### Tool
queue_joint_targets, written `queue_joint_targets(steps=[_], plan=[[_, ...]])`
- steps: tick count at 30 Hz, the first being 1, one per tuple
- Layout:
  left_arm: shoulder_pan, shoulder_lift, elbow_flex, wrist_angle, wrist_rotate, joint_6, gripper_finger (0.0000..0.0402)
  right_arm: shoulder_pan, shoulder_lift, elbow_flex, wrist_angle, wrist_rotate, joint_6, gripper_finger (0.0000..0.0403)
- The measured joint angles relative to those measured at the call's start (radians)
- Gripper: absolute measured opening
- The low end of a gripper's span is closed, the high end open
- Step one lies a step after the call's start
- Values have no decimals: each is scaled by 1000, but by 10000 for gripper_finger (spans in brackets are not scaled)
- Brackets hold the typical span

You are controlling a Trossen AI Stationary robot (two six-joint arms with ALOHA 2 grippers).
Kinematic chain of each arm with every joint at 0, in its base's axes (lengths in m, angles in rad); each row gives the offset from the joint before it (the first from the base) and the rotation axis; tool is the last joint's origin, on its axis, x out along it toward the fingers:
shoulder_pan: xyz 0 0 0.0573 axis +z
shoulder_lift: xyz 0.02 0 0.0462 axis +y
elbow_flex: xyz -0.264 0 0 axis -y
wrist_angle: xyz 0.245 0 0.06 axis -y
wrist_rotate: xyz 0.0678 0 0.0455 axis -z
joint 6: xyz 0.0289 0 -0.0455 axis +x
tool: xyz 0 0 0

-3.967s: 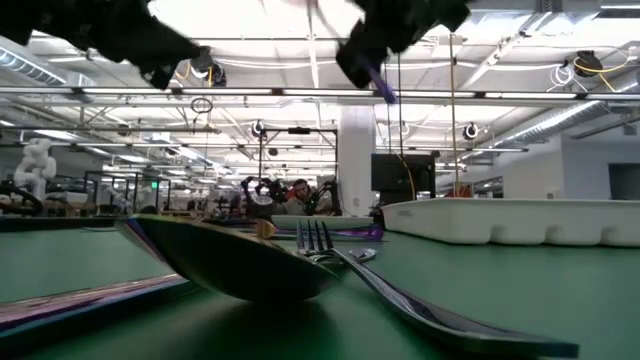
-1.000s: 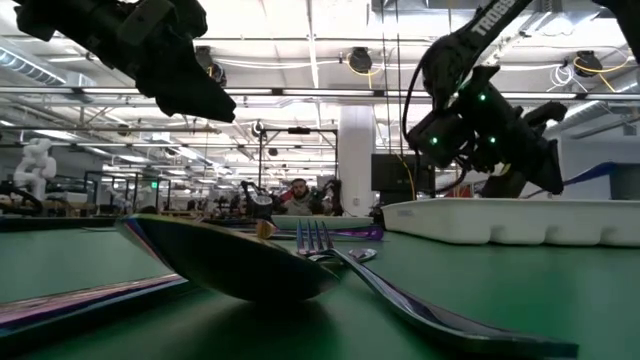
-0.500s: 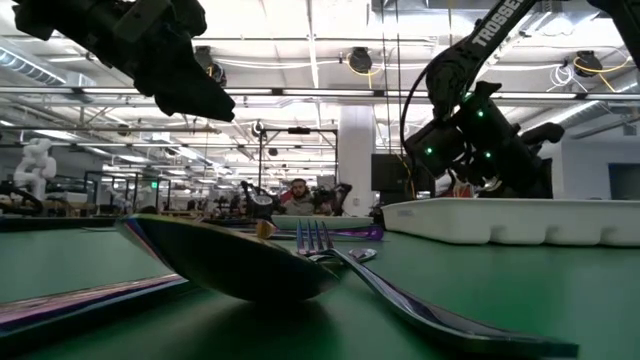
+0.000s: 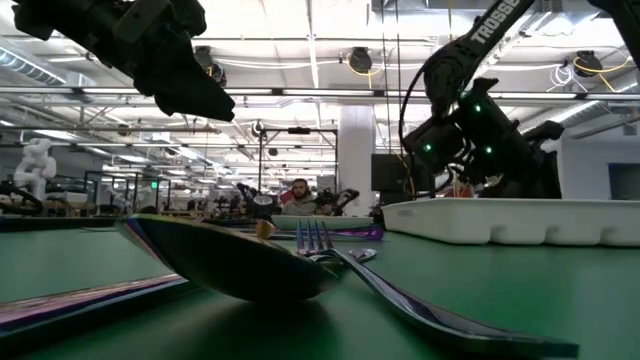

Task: Sort silverware
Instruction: Put the iridescent spoon into the white silverware tray

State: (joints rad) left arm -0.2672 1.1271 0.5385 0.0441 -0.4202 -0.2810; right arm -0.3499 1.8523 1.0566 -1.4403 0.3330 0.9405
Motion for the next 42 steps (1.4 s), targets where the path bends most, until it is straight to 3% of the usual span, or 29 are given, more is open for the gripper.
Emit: queue_joint_targets(steps=[6,14,21,28,35,42], plan=[[0,0,0,1,0,0,180,49,-42,109,-103,35,-6,149],[-2,0,0,46,0,-2,180,171,-191,241,53,27,-126,147],[-6,0,0,81,-2,-1,180,327,-313,243,210,-173,-101,146],[7,0,0,129,-1,-55,180,522,-322,243,223,-345,171,146],[-60,9,0,126,55,-58,180,792,-319,242,216,-232,618,146],[-137,33,0,132,54,-79,180,965,-282,242,228,-232,1102,146]])
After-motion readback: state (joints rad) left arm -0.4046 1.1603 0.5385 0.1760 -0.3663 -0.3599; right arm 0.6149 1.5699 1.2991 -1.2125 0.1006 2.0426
